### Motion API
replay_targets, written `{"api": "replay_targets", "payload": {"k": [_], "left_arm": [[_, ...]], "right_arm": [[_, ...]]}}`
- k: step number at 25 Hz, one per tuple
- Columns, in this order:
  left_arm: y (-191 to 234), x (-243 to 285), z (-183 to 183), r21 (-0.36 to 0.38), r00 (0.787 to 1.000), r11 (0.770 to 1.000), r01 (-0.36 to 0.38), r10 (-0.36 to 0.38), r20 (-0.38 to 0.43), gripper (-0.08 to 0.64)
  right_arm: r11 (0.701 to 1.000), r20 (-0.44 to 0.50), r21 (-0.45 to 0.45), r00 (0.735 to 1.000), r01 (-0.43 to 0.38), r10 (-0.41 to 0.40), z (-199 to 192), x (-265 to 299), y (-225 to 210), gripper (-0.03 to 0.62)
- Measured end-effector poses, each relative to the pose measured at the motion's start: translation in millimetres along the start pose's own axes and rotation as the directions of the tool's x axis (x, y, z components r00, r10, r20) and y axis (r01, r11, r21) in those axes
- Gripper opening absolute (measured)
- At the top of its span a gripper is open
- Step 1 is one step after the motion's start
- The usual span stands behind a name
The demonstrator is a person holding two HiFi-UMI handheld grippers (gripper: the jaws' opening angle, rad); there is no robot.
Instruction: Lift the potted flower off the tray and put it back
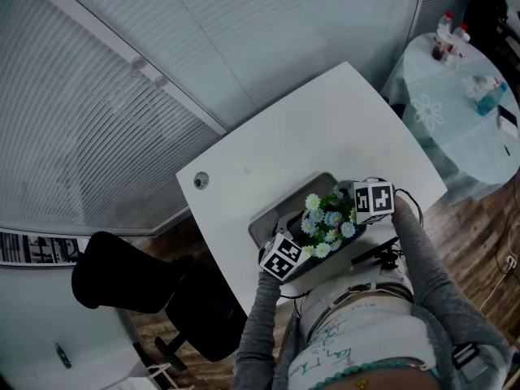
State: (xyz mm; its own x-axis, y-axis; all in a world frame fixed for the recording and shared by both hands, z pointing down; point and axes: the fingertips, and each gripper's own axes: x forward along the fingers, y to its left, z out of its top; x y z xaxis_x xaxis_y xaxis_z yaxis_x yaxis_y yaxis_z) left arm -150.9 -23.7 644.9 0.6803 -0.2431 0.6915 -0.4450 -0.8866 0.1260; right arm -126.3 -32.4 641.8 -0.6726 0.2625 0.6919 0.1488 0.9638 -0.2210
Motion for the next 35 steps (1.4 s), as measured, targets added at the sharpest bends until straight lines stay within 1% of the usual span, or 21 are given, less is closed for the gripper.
{"api": "replay_targets", "payload": {"k": [6,9,19,26,35], "left_arm": [[1.1,2.2,-2.7,-0.004,1.000,1.000,0.009,-0.010,-0.021,0.437],[1.8,2.9,-2.9,-0.005,1.000,1.000,0.010,-0.010,-0.016,0.436],[-0.2,3.9,-9.9,-0.057,0.999,0.998,0.027,-0.029,-0.036,0.437],[-3.2,2.0,-3.7,-0.064,0.999,0.997,0.036,-0.038,-0.021,0.437],[-2.6,3.5,-4.9,-0.079,0.999,0.996,0.042,-0.044,-0.013,0.437]], "right_arm": [[1.000,0.027,0.012,1.000,-0.012,0.011,0.3,-0.8,-0.1,0.383],[1.000,0.026,0.013,1.000,-0.011,0.011,-0.1,0.4,0.1,0.383],[1.000,0.035,0.007,0.999,0.000,-0.001,-4.2,2.1,-2.0,0.383],[1.000,0.034,0.013,0.999,0.001,-0.002,-3.0,0.4,0.1,0.383],[1.000,0.050,0.013,0.999,0.006,-0.006,-4.0,0.8,-0.7,0.383]]}}
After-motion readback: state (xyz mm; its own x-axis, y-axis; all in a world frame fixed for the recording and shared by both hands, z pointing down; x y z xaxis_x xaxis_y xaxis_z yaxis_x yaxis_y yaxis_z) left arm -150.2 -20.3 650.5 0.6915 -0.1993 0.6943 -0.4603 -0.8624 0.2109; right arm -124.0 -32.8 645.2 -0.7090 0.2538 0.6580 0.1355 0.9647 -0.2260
